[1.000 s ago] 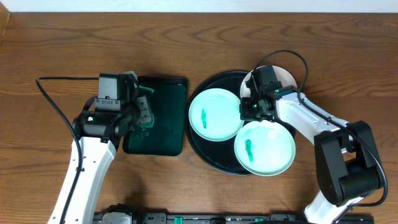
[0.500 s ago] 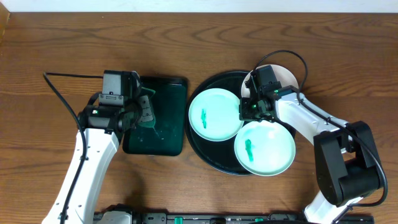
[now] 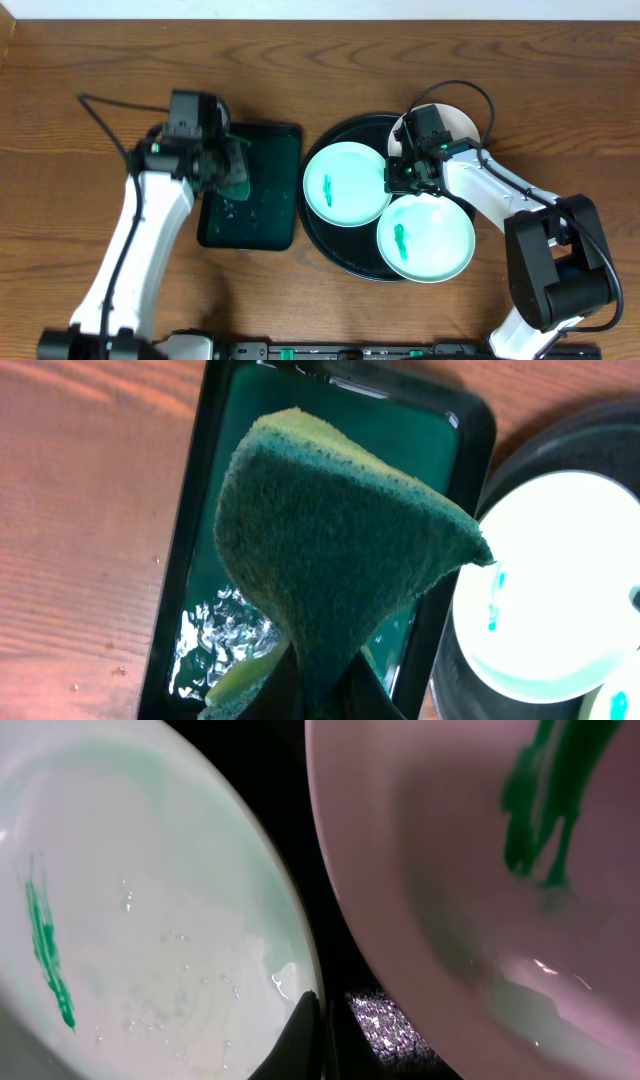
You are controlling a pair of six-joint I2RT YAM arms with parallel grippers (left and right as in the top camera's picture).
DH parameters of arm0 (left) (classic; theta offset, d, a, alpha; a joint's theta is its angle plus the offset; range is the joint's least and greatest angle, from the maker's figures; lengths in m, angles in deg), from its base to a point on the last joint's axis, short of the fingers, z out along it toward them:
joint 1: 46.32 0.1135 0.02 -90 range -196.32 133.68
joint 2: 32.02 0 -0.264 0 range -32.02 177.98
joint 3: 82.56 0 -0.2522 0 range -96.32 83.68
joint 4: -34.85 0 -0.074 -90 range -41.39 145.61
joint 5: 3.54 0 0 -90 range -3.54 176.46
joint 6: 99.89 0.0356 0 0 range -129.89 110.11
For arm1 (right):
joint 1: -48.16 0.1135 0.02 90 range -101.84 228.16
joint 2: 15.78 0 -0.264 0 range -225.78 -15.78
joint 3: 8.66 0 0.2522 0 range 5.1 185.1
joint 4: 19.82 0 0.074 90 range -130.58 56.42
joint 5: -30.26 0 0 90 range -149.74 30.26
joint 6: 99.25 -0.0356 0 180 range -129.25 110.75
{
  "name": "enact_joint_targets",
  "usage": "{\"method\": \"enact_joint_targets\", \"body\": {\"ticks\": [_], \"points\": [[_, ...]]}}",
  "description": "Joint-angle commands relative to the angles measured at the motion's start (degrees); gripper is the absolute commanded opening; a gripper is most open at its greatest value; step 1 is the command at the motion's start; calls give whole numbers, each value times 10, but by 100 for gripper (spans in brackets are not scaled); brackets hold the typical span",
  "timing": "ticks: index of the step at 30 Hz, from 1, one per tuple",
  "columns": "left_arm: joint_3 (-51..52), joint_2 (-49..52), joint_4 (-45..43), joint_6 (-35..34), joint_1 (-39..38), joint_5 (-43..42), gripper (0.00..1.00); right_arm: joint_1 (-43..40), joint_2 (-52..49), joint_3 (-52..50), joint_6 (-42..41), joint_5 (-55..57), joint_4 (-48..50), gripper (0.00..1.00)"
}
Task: Clean dirty plates on tray and stack at the side
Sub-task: 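Grasp the green sponge with the left gripper and lift it, then carry the sponge with the left gripper onto the left pale green plate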
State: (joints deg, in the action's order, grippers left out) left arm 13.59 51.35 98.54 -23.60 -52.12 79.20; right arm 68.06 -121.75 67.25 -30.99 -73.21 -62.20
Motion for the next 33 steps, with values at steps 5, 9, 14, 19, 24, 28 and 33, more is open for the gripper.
{"method": "enact_joint_targets", "body": {"ticks": [5,9,14,19,24,28,33], "points": [[-89,80,21,-12,-8,4,7,4,-1,-3,-2,-1,2,1],[-89,87,6,-40,-32,2,7,4,-1,-3,-6,-1,2,1],[-89,87,-24,-97,-88,2,7,5,-1,-3,-5,-1,2,1],[-89,98,-61,-142,-161,2,7,5,-1,-3,-5,-1,2,1],[-88,138,-86,-177,-219,3,7,5,-1,-3,-5,-1,2,1],[-88,189,-106,-180,-238,5,7,5,-1,-3,-5,-1,2,1],[-88,219,-106,-198,-237,7,7,5,-1,-3,-5,-1,1,1]]}}
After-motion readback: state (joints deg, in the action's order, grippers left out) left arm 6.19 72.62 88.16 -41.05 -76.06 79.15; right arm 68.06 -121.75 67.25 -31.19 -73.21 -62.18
